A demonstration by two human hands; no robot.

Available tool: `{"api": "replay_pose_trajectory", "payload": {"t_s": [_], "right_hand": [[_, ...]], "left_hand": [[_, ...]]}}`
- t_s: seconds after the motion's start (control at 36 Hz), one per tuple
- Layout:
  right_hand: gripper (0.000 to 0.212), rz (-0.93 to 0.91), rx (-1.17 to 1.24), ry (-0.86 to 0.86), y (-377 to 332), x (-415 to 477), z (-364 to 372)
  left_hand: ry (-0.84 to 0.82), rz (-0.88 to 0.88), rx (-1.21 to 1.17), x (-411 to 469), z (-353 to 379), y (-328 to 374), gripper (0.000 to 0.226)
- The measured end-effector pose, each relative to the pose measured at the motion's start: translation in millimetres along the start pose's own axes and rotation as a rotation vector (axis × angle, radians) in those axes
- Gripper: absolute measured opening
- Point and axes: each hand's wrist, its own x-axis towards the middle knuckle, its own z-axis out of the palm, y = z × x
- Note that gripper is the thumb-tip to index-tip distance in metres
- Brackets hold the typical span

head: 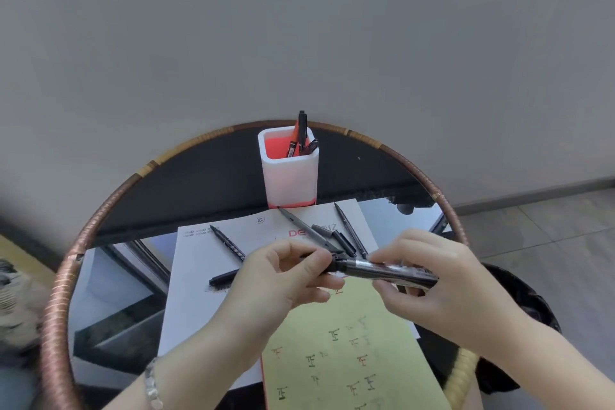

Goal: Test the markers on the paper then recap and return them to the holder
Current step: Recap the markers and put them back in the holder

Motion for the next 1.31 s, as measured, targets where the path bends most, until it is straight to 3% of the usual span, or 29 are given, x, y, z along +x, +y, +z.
{"api": "replay_pose_trajectory", "payload": {"t_s": [0.22,0.31,0.39,0.56,0.69,0.78,0.83,0.89,1.03,1.11,1.22,1.31], "right_hand": [[0.019,-0.132,-0.013,0.042,-2,-4,-4],[0.019,-0.144,-0.012,0.071,-2,-4,-3],[0.023,-0.149,-0.010,0.114,-3,-3,-3],[0.034,-0.106,0.063,0.138,-2,-1,-2],[0.026,-0.003,0.136,0.059,-4,6,-1],[0.015,0.051,-0.080,-0.104,2,9,5],[0.024,0.017,-0.228,-0.144,6,11,11],[0.034,-0.006,-0.238,-0.084,7,11,14],[0.006,0.164,-0.083,0.088,14,6,-4],[0.009,0.191,-0.097,0.221,30,-2,-28],[0.014,0.394,-0.139,0.491,73,-25,-66],[0.012,0.616,-0.115,0.580,119,-55,-81]], "left_hand": [[-0.196,0.211,0.601,-2,-7,-5,0.021],[-0.200,0.263,0.579,-1,-7,-12,0.029],[-0.188,0.315,0.560,-2,-5,-13,0.018],[-0.169,0.441,0.599,-5,-3,-11,0.017],[-0.120,0.496,0.711,-2,-4,-8,0.022],[-0.128,0.508,0.819,1,-1,-8,0.020],[-0.129,0.538,0.853,5,7,-8,0.011],[-0.120,0.551,0.836,10,18,-4,0.007],[-0.134,0.524,0.675,33,51,4,0.004],[-0.176,0.519,0.711,42,76,7,0.012],[-0.234,0.473,0.773,48,104,5,0.013],[-0.309,0.446,0.853,48,118,-3,0.013]]}}
